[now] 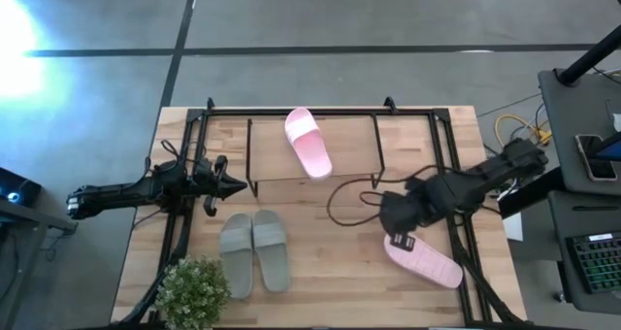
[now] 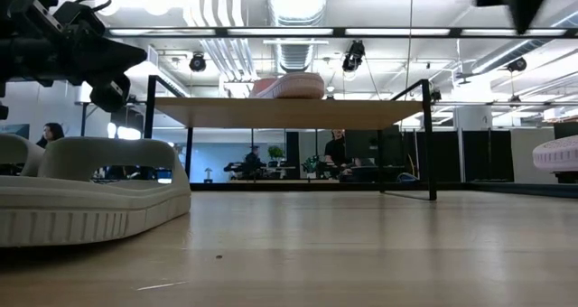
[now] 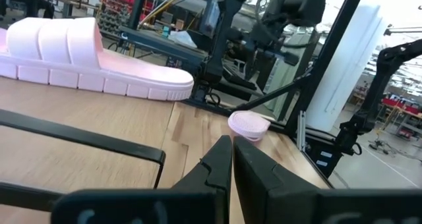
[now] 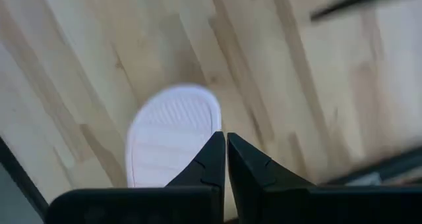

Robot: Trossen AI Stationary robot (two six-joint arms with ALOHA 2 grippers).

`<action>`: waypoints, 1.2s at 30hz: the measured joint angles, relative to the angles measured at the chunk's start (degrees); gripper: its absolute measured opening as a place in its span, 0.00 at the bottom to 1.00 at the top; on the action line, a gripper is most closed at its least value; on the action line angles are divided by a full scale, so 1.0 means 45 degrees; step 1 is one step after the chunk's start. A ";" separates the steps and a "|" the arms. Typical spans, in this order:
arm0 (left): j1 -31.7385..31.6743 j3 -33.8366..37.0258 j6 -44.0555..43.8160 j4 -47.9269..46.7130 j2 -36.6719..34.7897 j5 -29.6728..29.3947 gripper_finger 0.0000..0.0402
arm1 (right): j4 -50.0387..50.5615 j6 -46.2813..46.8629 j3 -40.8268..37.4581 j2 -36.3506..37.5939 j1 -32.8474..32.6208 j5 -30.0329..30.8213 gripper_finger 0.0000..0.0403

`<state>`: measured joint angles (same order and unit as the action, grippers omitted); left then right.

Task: Pick and place slides into the shelf
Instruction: Put the pink slide on the shelf

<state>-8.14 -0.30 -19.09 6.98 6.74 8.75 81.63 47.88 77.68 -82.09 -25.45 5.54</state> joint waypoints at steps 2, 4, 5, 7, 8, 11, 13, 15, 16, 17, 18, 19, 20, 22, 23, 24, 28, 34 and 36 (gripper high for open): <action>0.0000 0.0000 0.0000 0.0015 -0.0014 0.0004 0.00 | -0.0017 0.1149 -0.0816 0.0439 -0.0290 -0.0069 0.02; 0.0000 0.0000 0.0000 0.0009 -0.0009 0.0000 0.00 | -0.0083 0.2240 -0.1630 0.0848 -0.0598 -0.0202 0.02; 0.0000 0.0000 0.0000 0.0014 -0.0007 0.0000 0.00 | -0.0111 0.2694 -0.2040 0.1041 -0.0741 -0.0314 0.02; 0.0000 0.0000 0.0000 0.0005 0.0010 0.0000 0.00 | -0.0413 0.3457 -0.2867 0.1424 -0.1078 -0.0560 0.02; 0.0000 0.0000 0.0000 0.0009 0.0005 0.0000 0.00 | -0.0655 0.3741 -0.3279 0.1588 -0.1246 -0.0613 0.02; 0.0000 0.0000 0.0000 0.0009 -0.0004 0.0000 0.00 | -0.1426 0.4407 -0.4492 0.1897 -0.1637 -0.0664 0.02; 0.0002 0.0000 0.0000 0.0009 -0.0002 0.0000 0.00 | -0.1954 0.4596 -0.5164 0.1949 -0.1860 -0.0935 0.02; 0.0000 0.0000 0.0000 0.0005 0.0010 0.0000 0.00 | -0.2414 0.4643 -0.5760 0.1954 -0.2049 -0.1286 0.02; 0.0004 0.0000 0.0000 0.0009 0.0001 0.0000 0.00 | -0.2489 0.4811 -0.5988 0.1949 -0.2125 -0.1300 0.02; 0.0000 0.0000 0.0000 0.0009 -0.0004 0.0002 0.00 | -0.2492 0.5074 -0.6200 0.1949 -0.2152 -0.1270 0.02; 0.0001 0.0000 0.0000 0.0009 -0.0004 0.0004 0.00 | -0.2466 0.5348 -0.6405 0.1950 -0.2152 -0.1204 0.02; 0.0005 0.0000 0.0000 0.0009 -0.0004 0.0002 0.00 | -0.2463 0.5572 -0.6598 0.1954 -0.2152 -0.1113 0.02; 0.0000 0.0000 0.0000 0.0009 -0.0004 0.0000 0.00 | -0.2468 0.5767 -0.6755 0.1959 -0.2147 -0.1049 0.02; 0.0000 0.0000 0.0000 0.0007 0.0006 0.0000 0.00 | -0.2463 0.6078 -0.7077 0.1992 -0.2152 -0.0989 0.02; 0.0001 0.0000 0.0000 0.0005 0.0002 0.0002 0.00 | -0.2455 0.6086 -0.7227 0.1993 -0.2156 -0.1022 0.02; 0.0000 0.0000 0.0000 0.0006 -0.0009 0.0001 0.00 | -0.2497 0.6025 -0.7391 0.1980 -0.2159 -0.1220 0.02; 0.0004 0.0000 0.0000 0.0009 -0.0004 0.0000 0.00 | -0.2924 0.5008 -0.7919 0.1974 -0.2155 -0.2540 0.02; 0.0002 0.0000 0.0000 0.0007 -0.0009 0.0000 0.00 | -0.3671 0.3545 -0.7894 0.1969 -0.2186 -0.4296 0.02; 0.0001 0.0000 0.0000 0.0009 0.0012 0.0000 0.00 | -0.3756 0.3155 -0.7580 0.1969 -0.2186 -0.4759 0.02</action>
<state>-8.14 -0.30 -19.09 7.03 6.79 8.75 64.72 62.08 43.57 -73.23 -35.29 -15.87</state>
